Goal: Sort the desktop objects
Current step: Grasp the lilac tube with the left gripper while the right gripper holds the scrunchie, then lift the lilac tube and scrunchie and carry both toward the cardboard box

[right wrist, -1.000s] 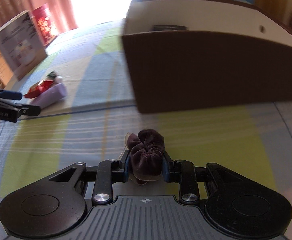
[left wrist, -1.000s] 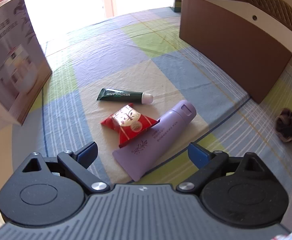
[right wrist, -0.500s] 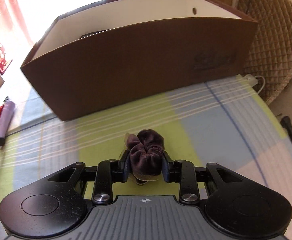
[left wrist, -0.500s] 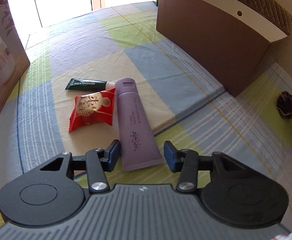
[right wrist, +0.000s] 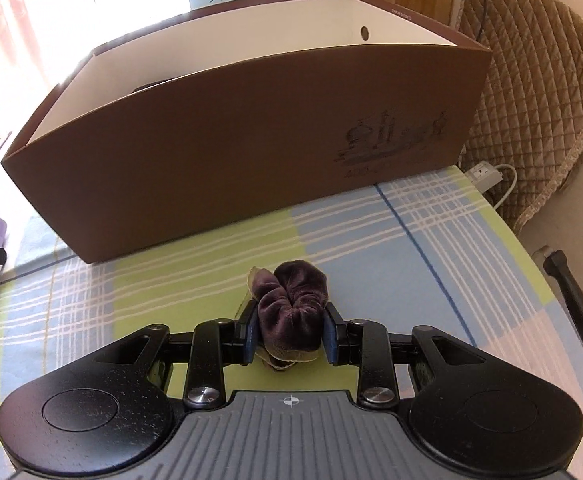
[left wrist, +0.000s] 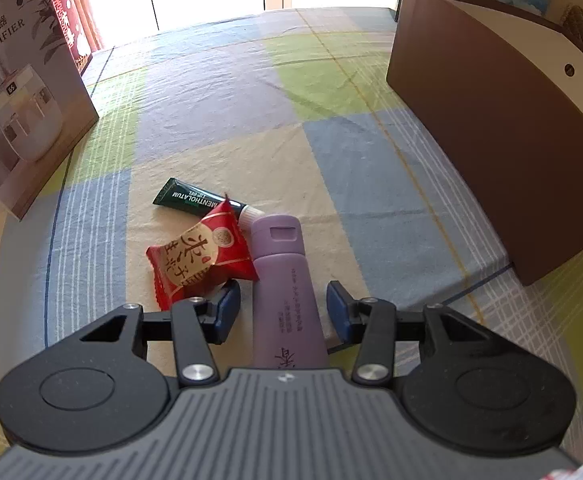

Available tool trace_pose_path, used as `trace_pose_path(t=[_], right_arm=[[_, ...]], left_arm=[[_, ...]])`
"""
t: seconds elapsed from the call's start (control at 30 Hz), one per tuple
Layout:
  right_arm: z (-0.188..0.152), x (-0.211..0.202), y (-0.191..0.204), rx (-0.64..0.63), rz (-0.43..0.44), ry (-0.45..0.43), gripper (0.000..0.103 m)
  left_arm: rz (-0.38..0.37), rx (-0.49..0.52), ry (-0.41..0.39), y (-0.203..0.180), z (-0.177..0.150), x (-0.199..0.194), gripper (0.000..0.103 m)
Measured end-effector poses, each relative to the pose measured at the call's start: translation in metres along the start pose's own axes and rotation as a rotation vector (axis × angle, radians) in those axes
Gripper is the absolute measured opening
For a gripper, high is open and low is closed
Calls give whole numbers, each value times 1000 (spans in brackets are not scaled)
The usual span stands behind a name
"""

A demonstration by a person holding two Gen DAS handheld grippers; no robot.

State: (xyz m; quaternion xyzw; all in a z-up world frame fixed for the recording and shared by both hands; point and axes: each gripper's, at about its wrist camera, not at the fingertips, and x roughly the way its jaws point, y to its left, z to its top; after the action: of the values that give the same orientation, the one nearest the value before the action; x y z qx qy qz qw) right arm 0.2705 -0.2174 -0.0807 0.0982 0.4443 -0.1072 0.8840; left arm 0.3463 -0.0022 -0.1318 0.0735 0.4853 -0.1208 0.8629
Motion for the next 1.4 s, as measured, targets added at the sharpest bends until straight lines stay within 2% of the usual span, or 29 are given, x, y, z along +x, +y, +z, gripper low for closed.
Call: trace_pose_path(t=[0.13, 0.33, 0.4, 0.57, 0.77, 0.93, 1.13, 1.4], right_arm=[[2, 0, -5, -9, 19, -3, 29], [3, 4, -8, -59, 46, -4, 29], [2, 4, -7, -95, 53, -5, 29], [3, 5, -9, -157, 84, 7, 28], [8, -1, -15, -196, 124, 21, 28], [12, -9, -27, -220, 159, 25, 28], [22, -22, -45, -243, 196, 10, 28], [29, -30, -68, -263, 237, -5, 28]], left_arm=[[8, -17, -1, -6, -1, 0, 28], [9, -16, 28, -26, -21, -14, 27], [-8, -21, 59, -33, -32, -18, 27], [-25, -19, 76, -58, -59, -39, 27], [-33, -35, 102, -87, -76, -57, 27], [-44, -63, 77, -109, -79, -80, 27], [-55, -72, 4, -136, -74, -110, 27], [-37, -95, -33, -163, -68, -124, 27]])
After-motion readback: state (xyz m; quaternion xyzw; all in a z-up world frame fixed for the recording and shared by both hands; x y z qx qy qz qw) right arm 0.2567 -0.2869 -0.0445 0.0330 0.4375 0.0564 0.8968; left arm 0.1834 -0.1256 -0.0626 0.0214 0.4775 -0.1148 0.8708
